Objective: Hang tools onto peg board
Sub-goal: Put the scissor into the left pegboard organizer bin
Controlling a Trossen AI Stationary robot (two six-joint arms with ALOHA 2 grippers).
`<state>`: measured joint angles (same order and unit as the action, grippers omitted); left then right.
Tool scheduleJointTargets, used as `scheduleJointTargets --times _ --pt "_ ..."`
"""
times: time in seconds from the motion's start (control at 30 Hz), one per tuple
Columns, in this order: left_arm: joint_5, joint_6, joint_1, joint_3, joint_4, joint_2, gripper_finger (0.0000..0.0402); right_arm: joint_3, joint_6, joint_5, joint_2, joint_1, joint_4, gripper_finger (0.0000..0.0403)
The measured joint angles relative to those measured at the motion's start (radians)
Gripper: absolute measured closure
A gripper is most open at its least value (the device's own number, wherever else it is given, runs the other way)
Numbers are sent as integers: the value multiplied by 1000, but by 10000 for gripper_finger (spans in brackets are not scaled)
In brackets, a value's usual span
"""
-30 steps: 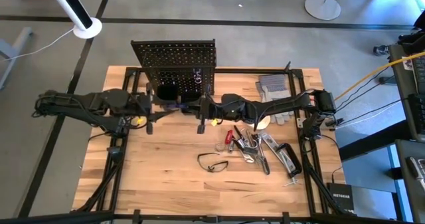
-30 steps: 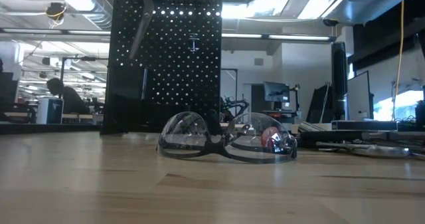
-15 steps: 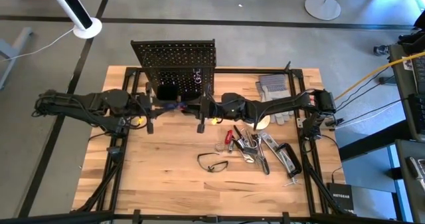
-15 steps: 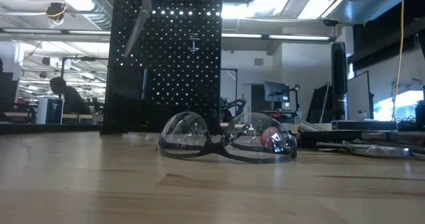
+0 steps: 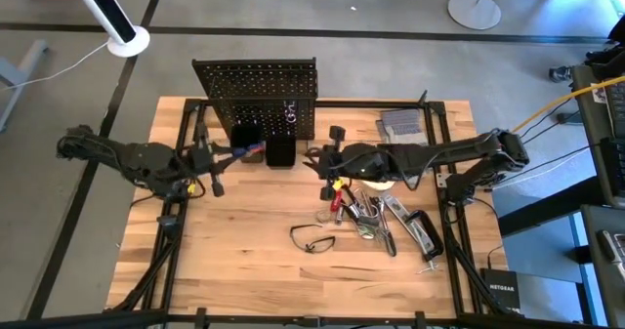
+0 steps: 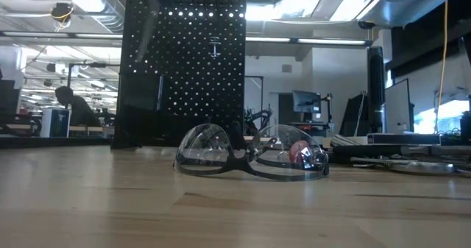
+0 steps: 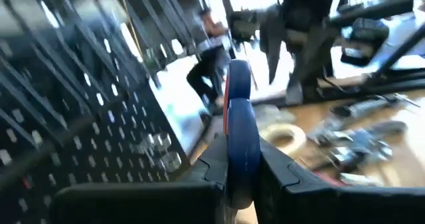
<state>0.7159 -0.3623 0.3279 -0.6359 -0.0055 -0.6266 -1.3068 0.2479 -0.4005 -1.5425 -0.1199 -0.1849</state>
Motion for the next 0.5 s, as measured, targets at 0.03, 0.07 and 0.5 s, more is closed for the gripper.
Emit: scheduleJointTargets --times 0.03,0.07,0.5 --pt "18 -46 7 18 59 0 378 17 -9 -7 -1 0 2 319" --pt "42 -94 9 38 125 0 378 33 -18 -9 -2 0 3 319" --pt "142 -67 -82 217 256 -4 378 173 -139 -25 -2 -31 153 318"
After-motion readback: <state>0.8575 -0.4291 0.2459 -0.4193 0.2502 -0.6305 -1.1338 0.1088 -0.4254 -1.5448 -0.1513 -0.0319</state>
